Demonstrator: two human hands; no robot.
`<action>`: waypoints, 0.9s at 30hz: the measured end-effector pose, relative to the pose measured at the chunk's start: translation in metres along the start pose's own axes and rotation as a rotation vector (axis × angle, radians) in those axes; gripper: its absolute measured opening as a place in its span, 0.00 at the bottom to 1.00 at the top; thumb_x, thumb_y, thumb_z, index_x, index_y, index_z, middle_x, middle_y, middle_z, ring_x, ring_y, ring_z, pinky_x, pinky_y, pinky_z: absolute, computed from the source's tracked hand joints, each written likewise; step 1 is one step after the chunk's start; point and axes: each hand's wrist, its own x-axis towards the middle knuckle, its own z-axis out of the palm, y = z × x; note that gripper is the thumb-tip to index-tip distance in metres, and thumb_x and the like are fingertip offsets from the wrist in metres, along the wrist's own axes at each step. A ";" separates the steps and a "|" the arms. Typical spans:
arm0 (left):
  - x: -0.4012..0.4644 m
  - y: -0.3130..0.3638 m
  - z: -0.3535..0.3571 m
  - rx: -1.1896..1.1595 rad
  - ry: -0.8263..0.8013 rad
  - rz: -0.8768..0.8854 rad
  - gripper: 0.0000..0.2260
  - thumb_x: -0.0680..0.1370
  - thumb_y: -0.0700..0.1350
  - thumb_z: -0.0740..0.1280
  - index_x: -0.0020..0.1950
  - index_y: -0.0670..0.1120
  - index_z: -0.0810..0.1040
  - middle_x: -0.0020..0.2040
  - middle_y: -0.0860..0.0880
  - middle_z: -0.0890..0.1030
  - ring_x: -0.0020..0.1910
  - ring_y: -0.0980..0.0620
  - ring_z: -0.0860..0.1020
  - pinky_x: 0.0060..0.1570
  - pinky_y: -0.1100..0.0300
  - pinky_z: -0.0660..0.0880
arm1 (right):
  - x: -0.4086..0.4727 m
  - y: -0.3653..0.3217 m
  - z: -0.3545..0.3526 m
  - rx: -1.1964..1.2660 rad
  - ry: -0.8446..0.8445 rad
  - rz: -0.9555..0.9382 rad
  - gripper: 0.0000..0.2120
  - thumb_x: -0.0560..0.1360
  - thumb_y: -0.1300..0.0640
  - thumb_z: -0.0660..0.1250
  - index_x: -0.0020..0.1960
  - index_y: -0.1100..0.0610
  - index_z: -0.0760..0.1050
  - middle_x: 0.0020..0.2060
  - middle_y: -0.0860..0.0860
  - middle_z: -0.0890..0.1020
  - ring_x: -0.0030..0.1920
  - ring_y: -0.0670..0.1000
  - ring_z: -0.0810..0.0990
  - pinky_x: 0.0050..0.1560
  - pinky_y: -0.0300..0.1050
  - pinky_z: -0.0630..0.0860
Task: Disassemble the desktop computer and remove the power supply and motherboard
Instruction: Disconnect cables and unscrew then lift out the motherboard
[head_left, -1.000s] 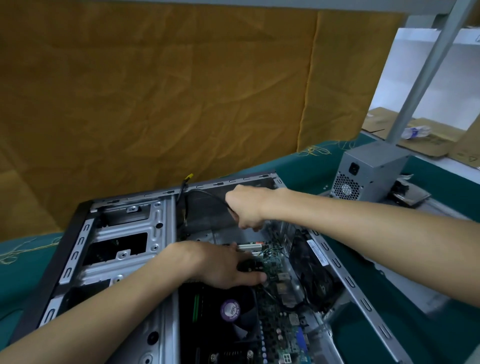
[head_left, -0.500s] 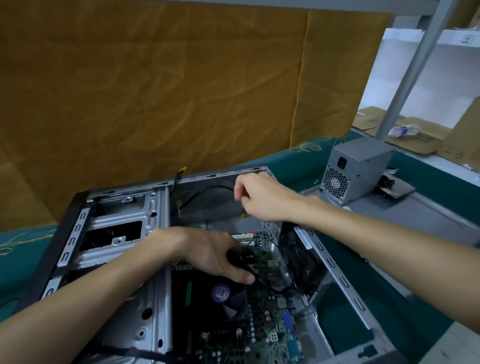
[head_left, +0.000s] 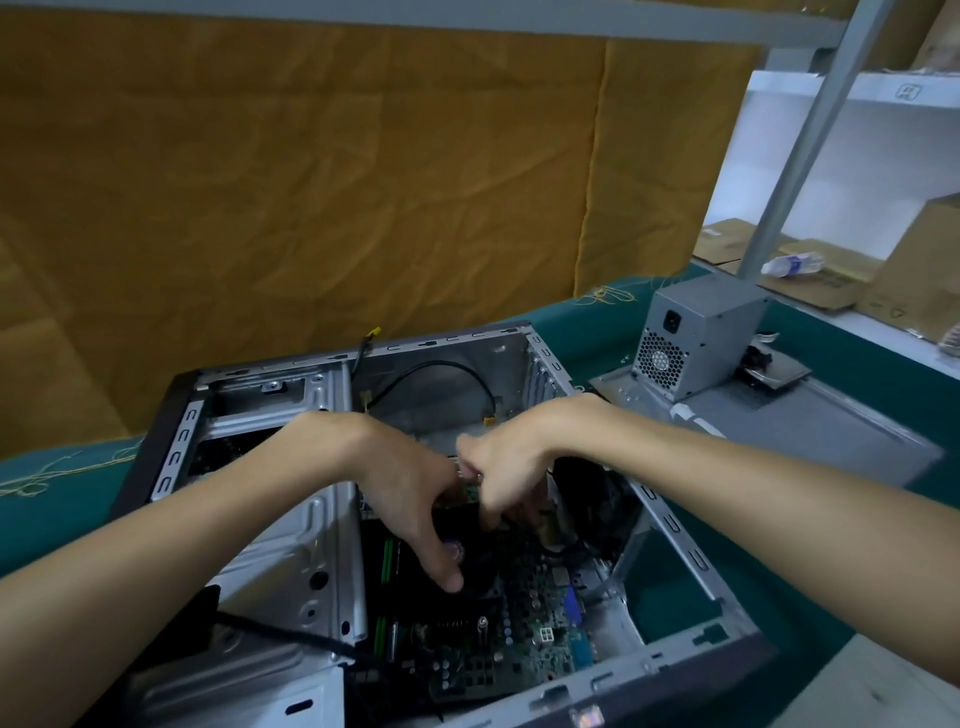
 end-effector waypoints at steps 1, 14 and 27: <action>-0.003 0.001 0.001 -0.016 0.003 0.016 0.16 0.69 0.68 0.75 0.48 0.75 0.69 0.41 0.79 0.69 0.45 0.71 0.74 0.49 0.70 0.69 | 0.002 -0.001 -0.001 0.003 0.000 0.010 0.28 0.76 0.55 0.72 0.68 0.58 0.60 0.43 0.58 0.86 0.31 0.53 0.85 0.32 0.44 0.80; -0.002 0.001 0.026 0.049 0.198 -0.016 0.24 0.63 0.71 0.76 0.50 0.59 0.75 0.45 0.61 0.79 0.44 0.61 0.78 0.43 0.63 0.74 | 0.004 -0.002 0.017 -0.072 0.086 0.096 0.05 0.73 0.63 0.73 0.42 0.63 0.77 0.35 0.57 0.82 0.29 0.54 0.79 0.28 0.40 0.73; -0.003 0.002 0.025 0.091 0.213 -0.062 0.32 0.62 0.74 0.74 0.56 0.55 0.77 0.49 0.58 0.81 0.47 0.56 0.80 0.51 0.55 0.79 | -0.004 0.007 0.004 -0.466 0.478 0.206 0.10 0.74 0.65 0.65 0.54 0.58 0.77 0.45 0.53 0.79 0.41 0.57 0.78 0.37 0.47 0.73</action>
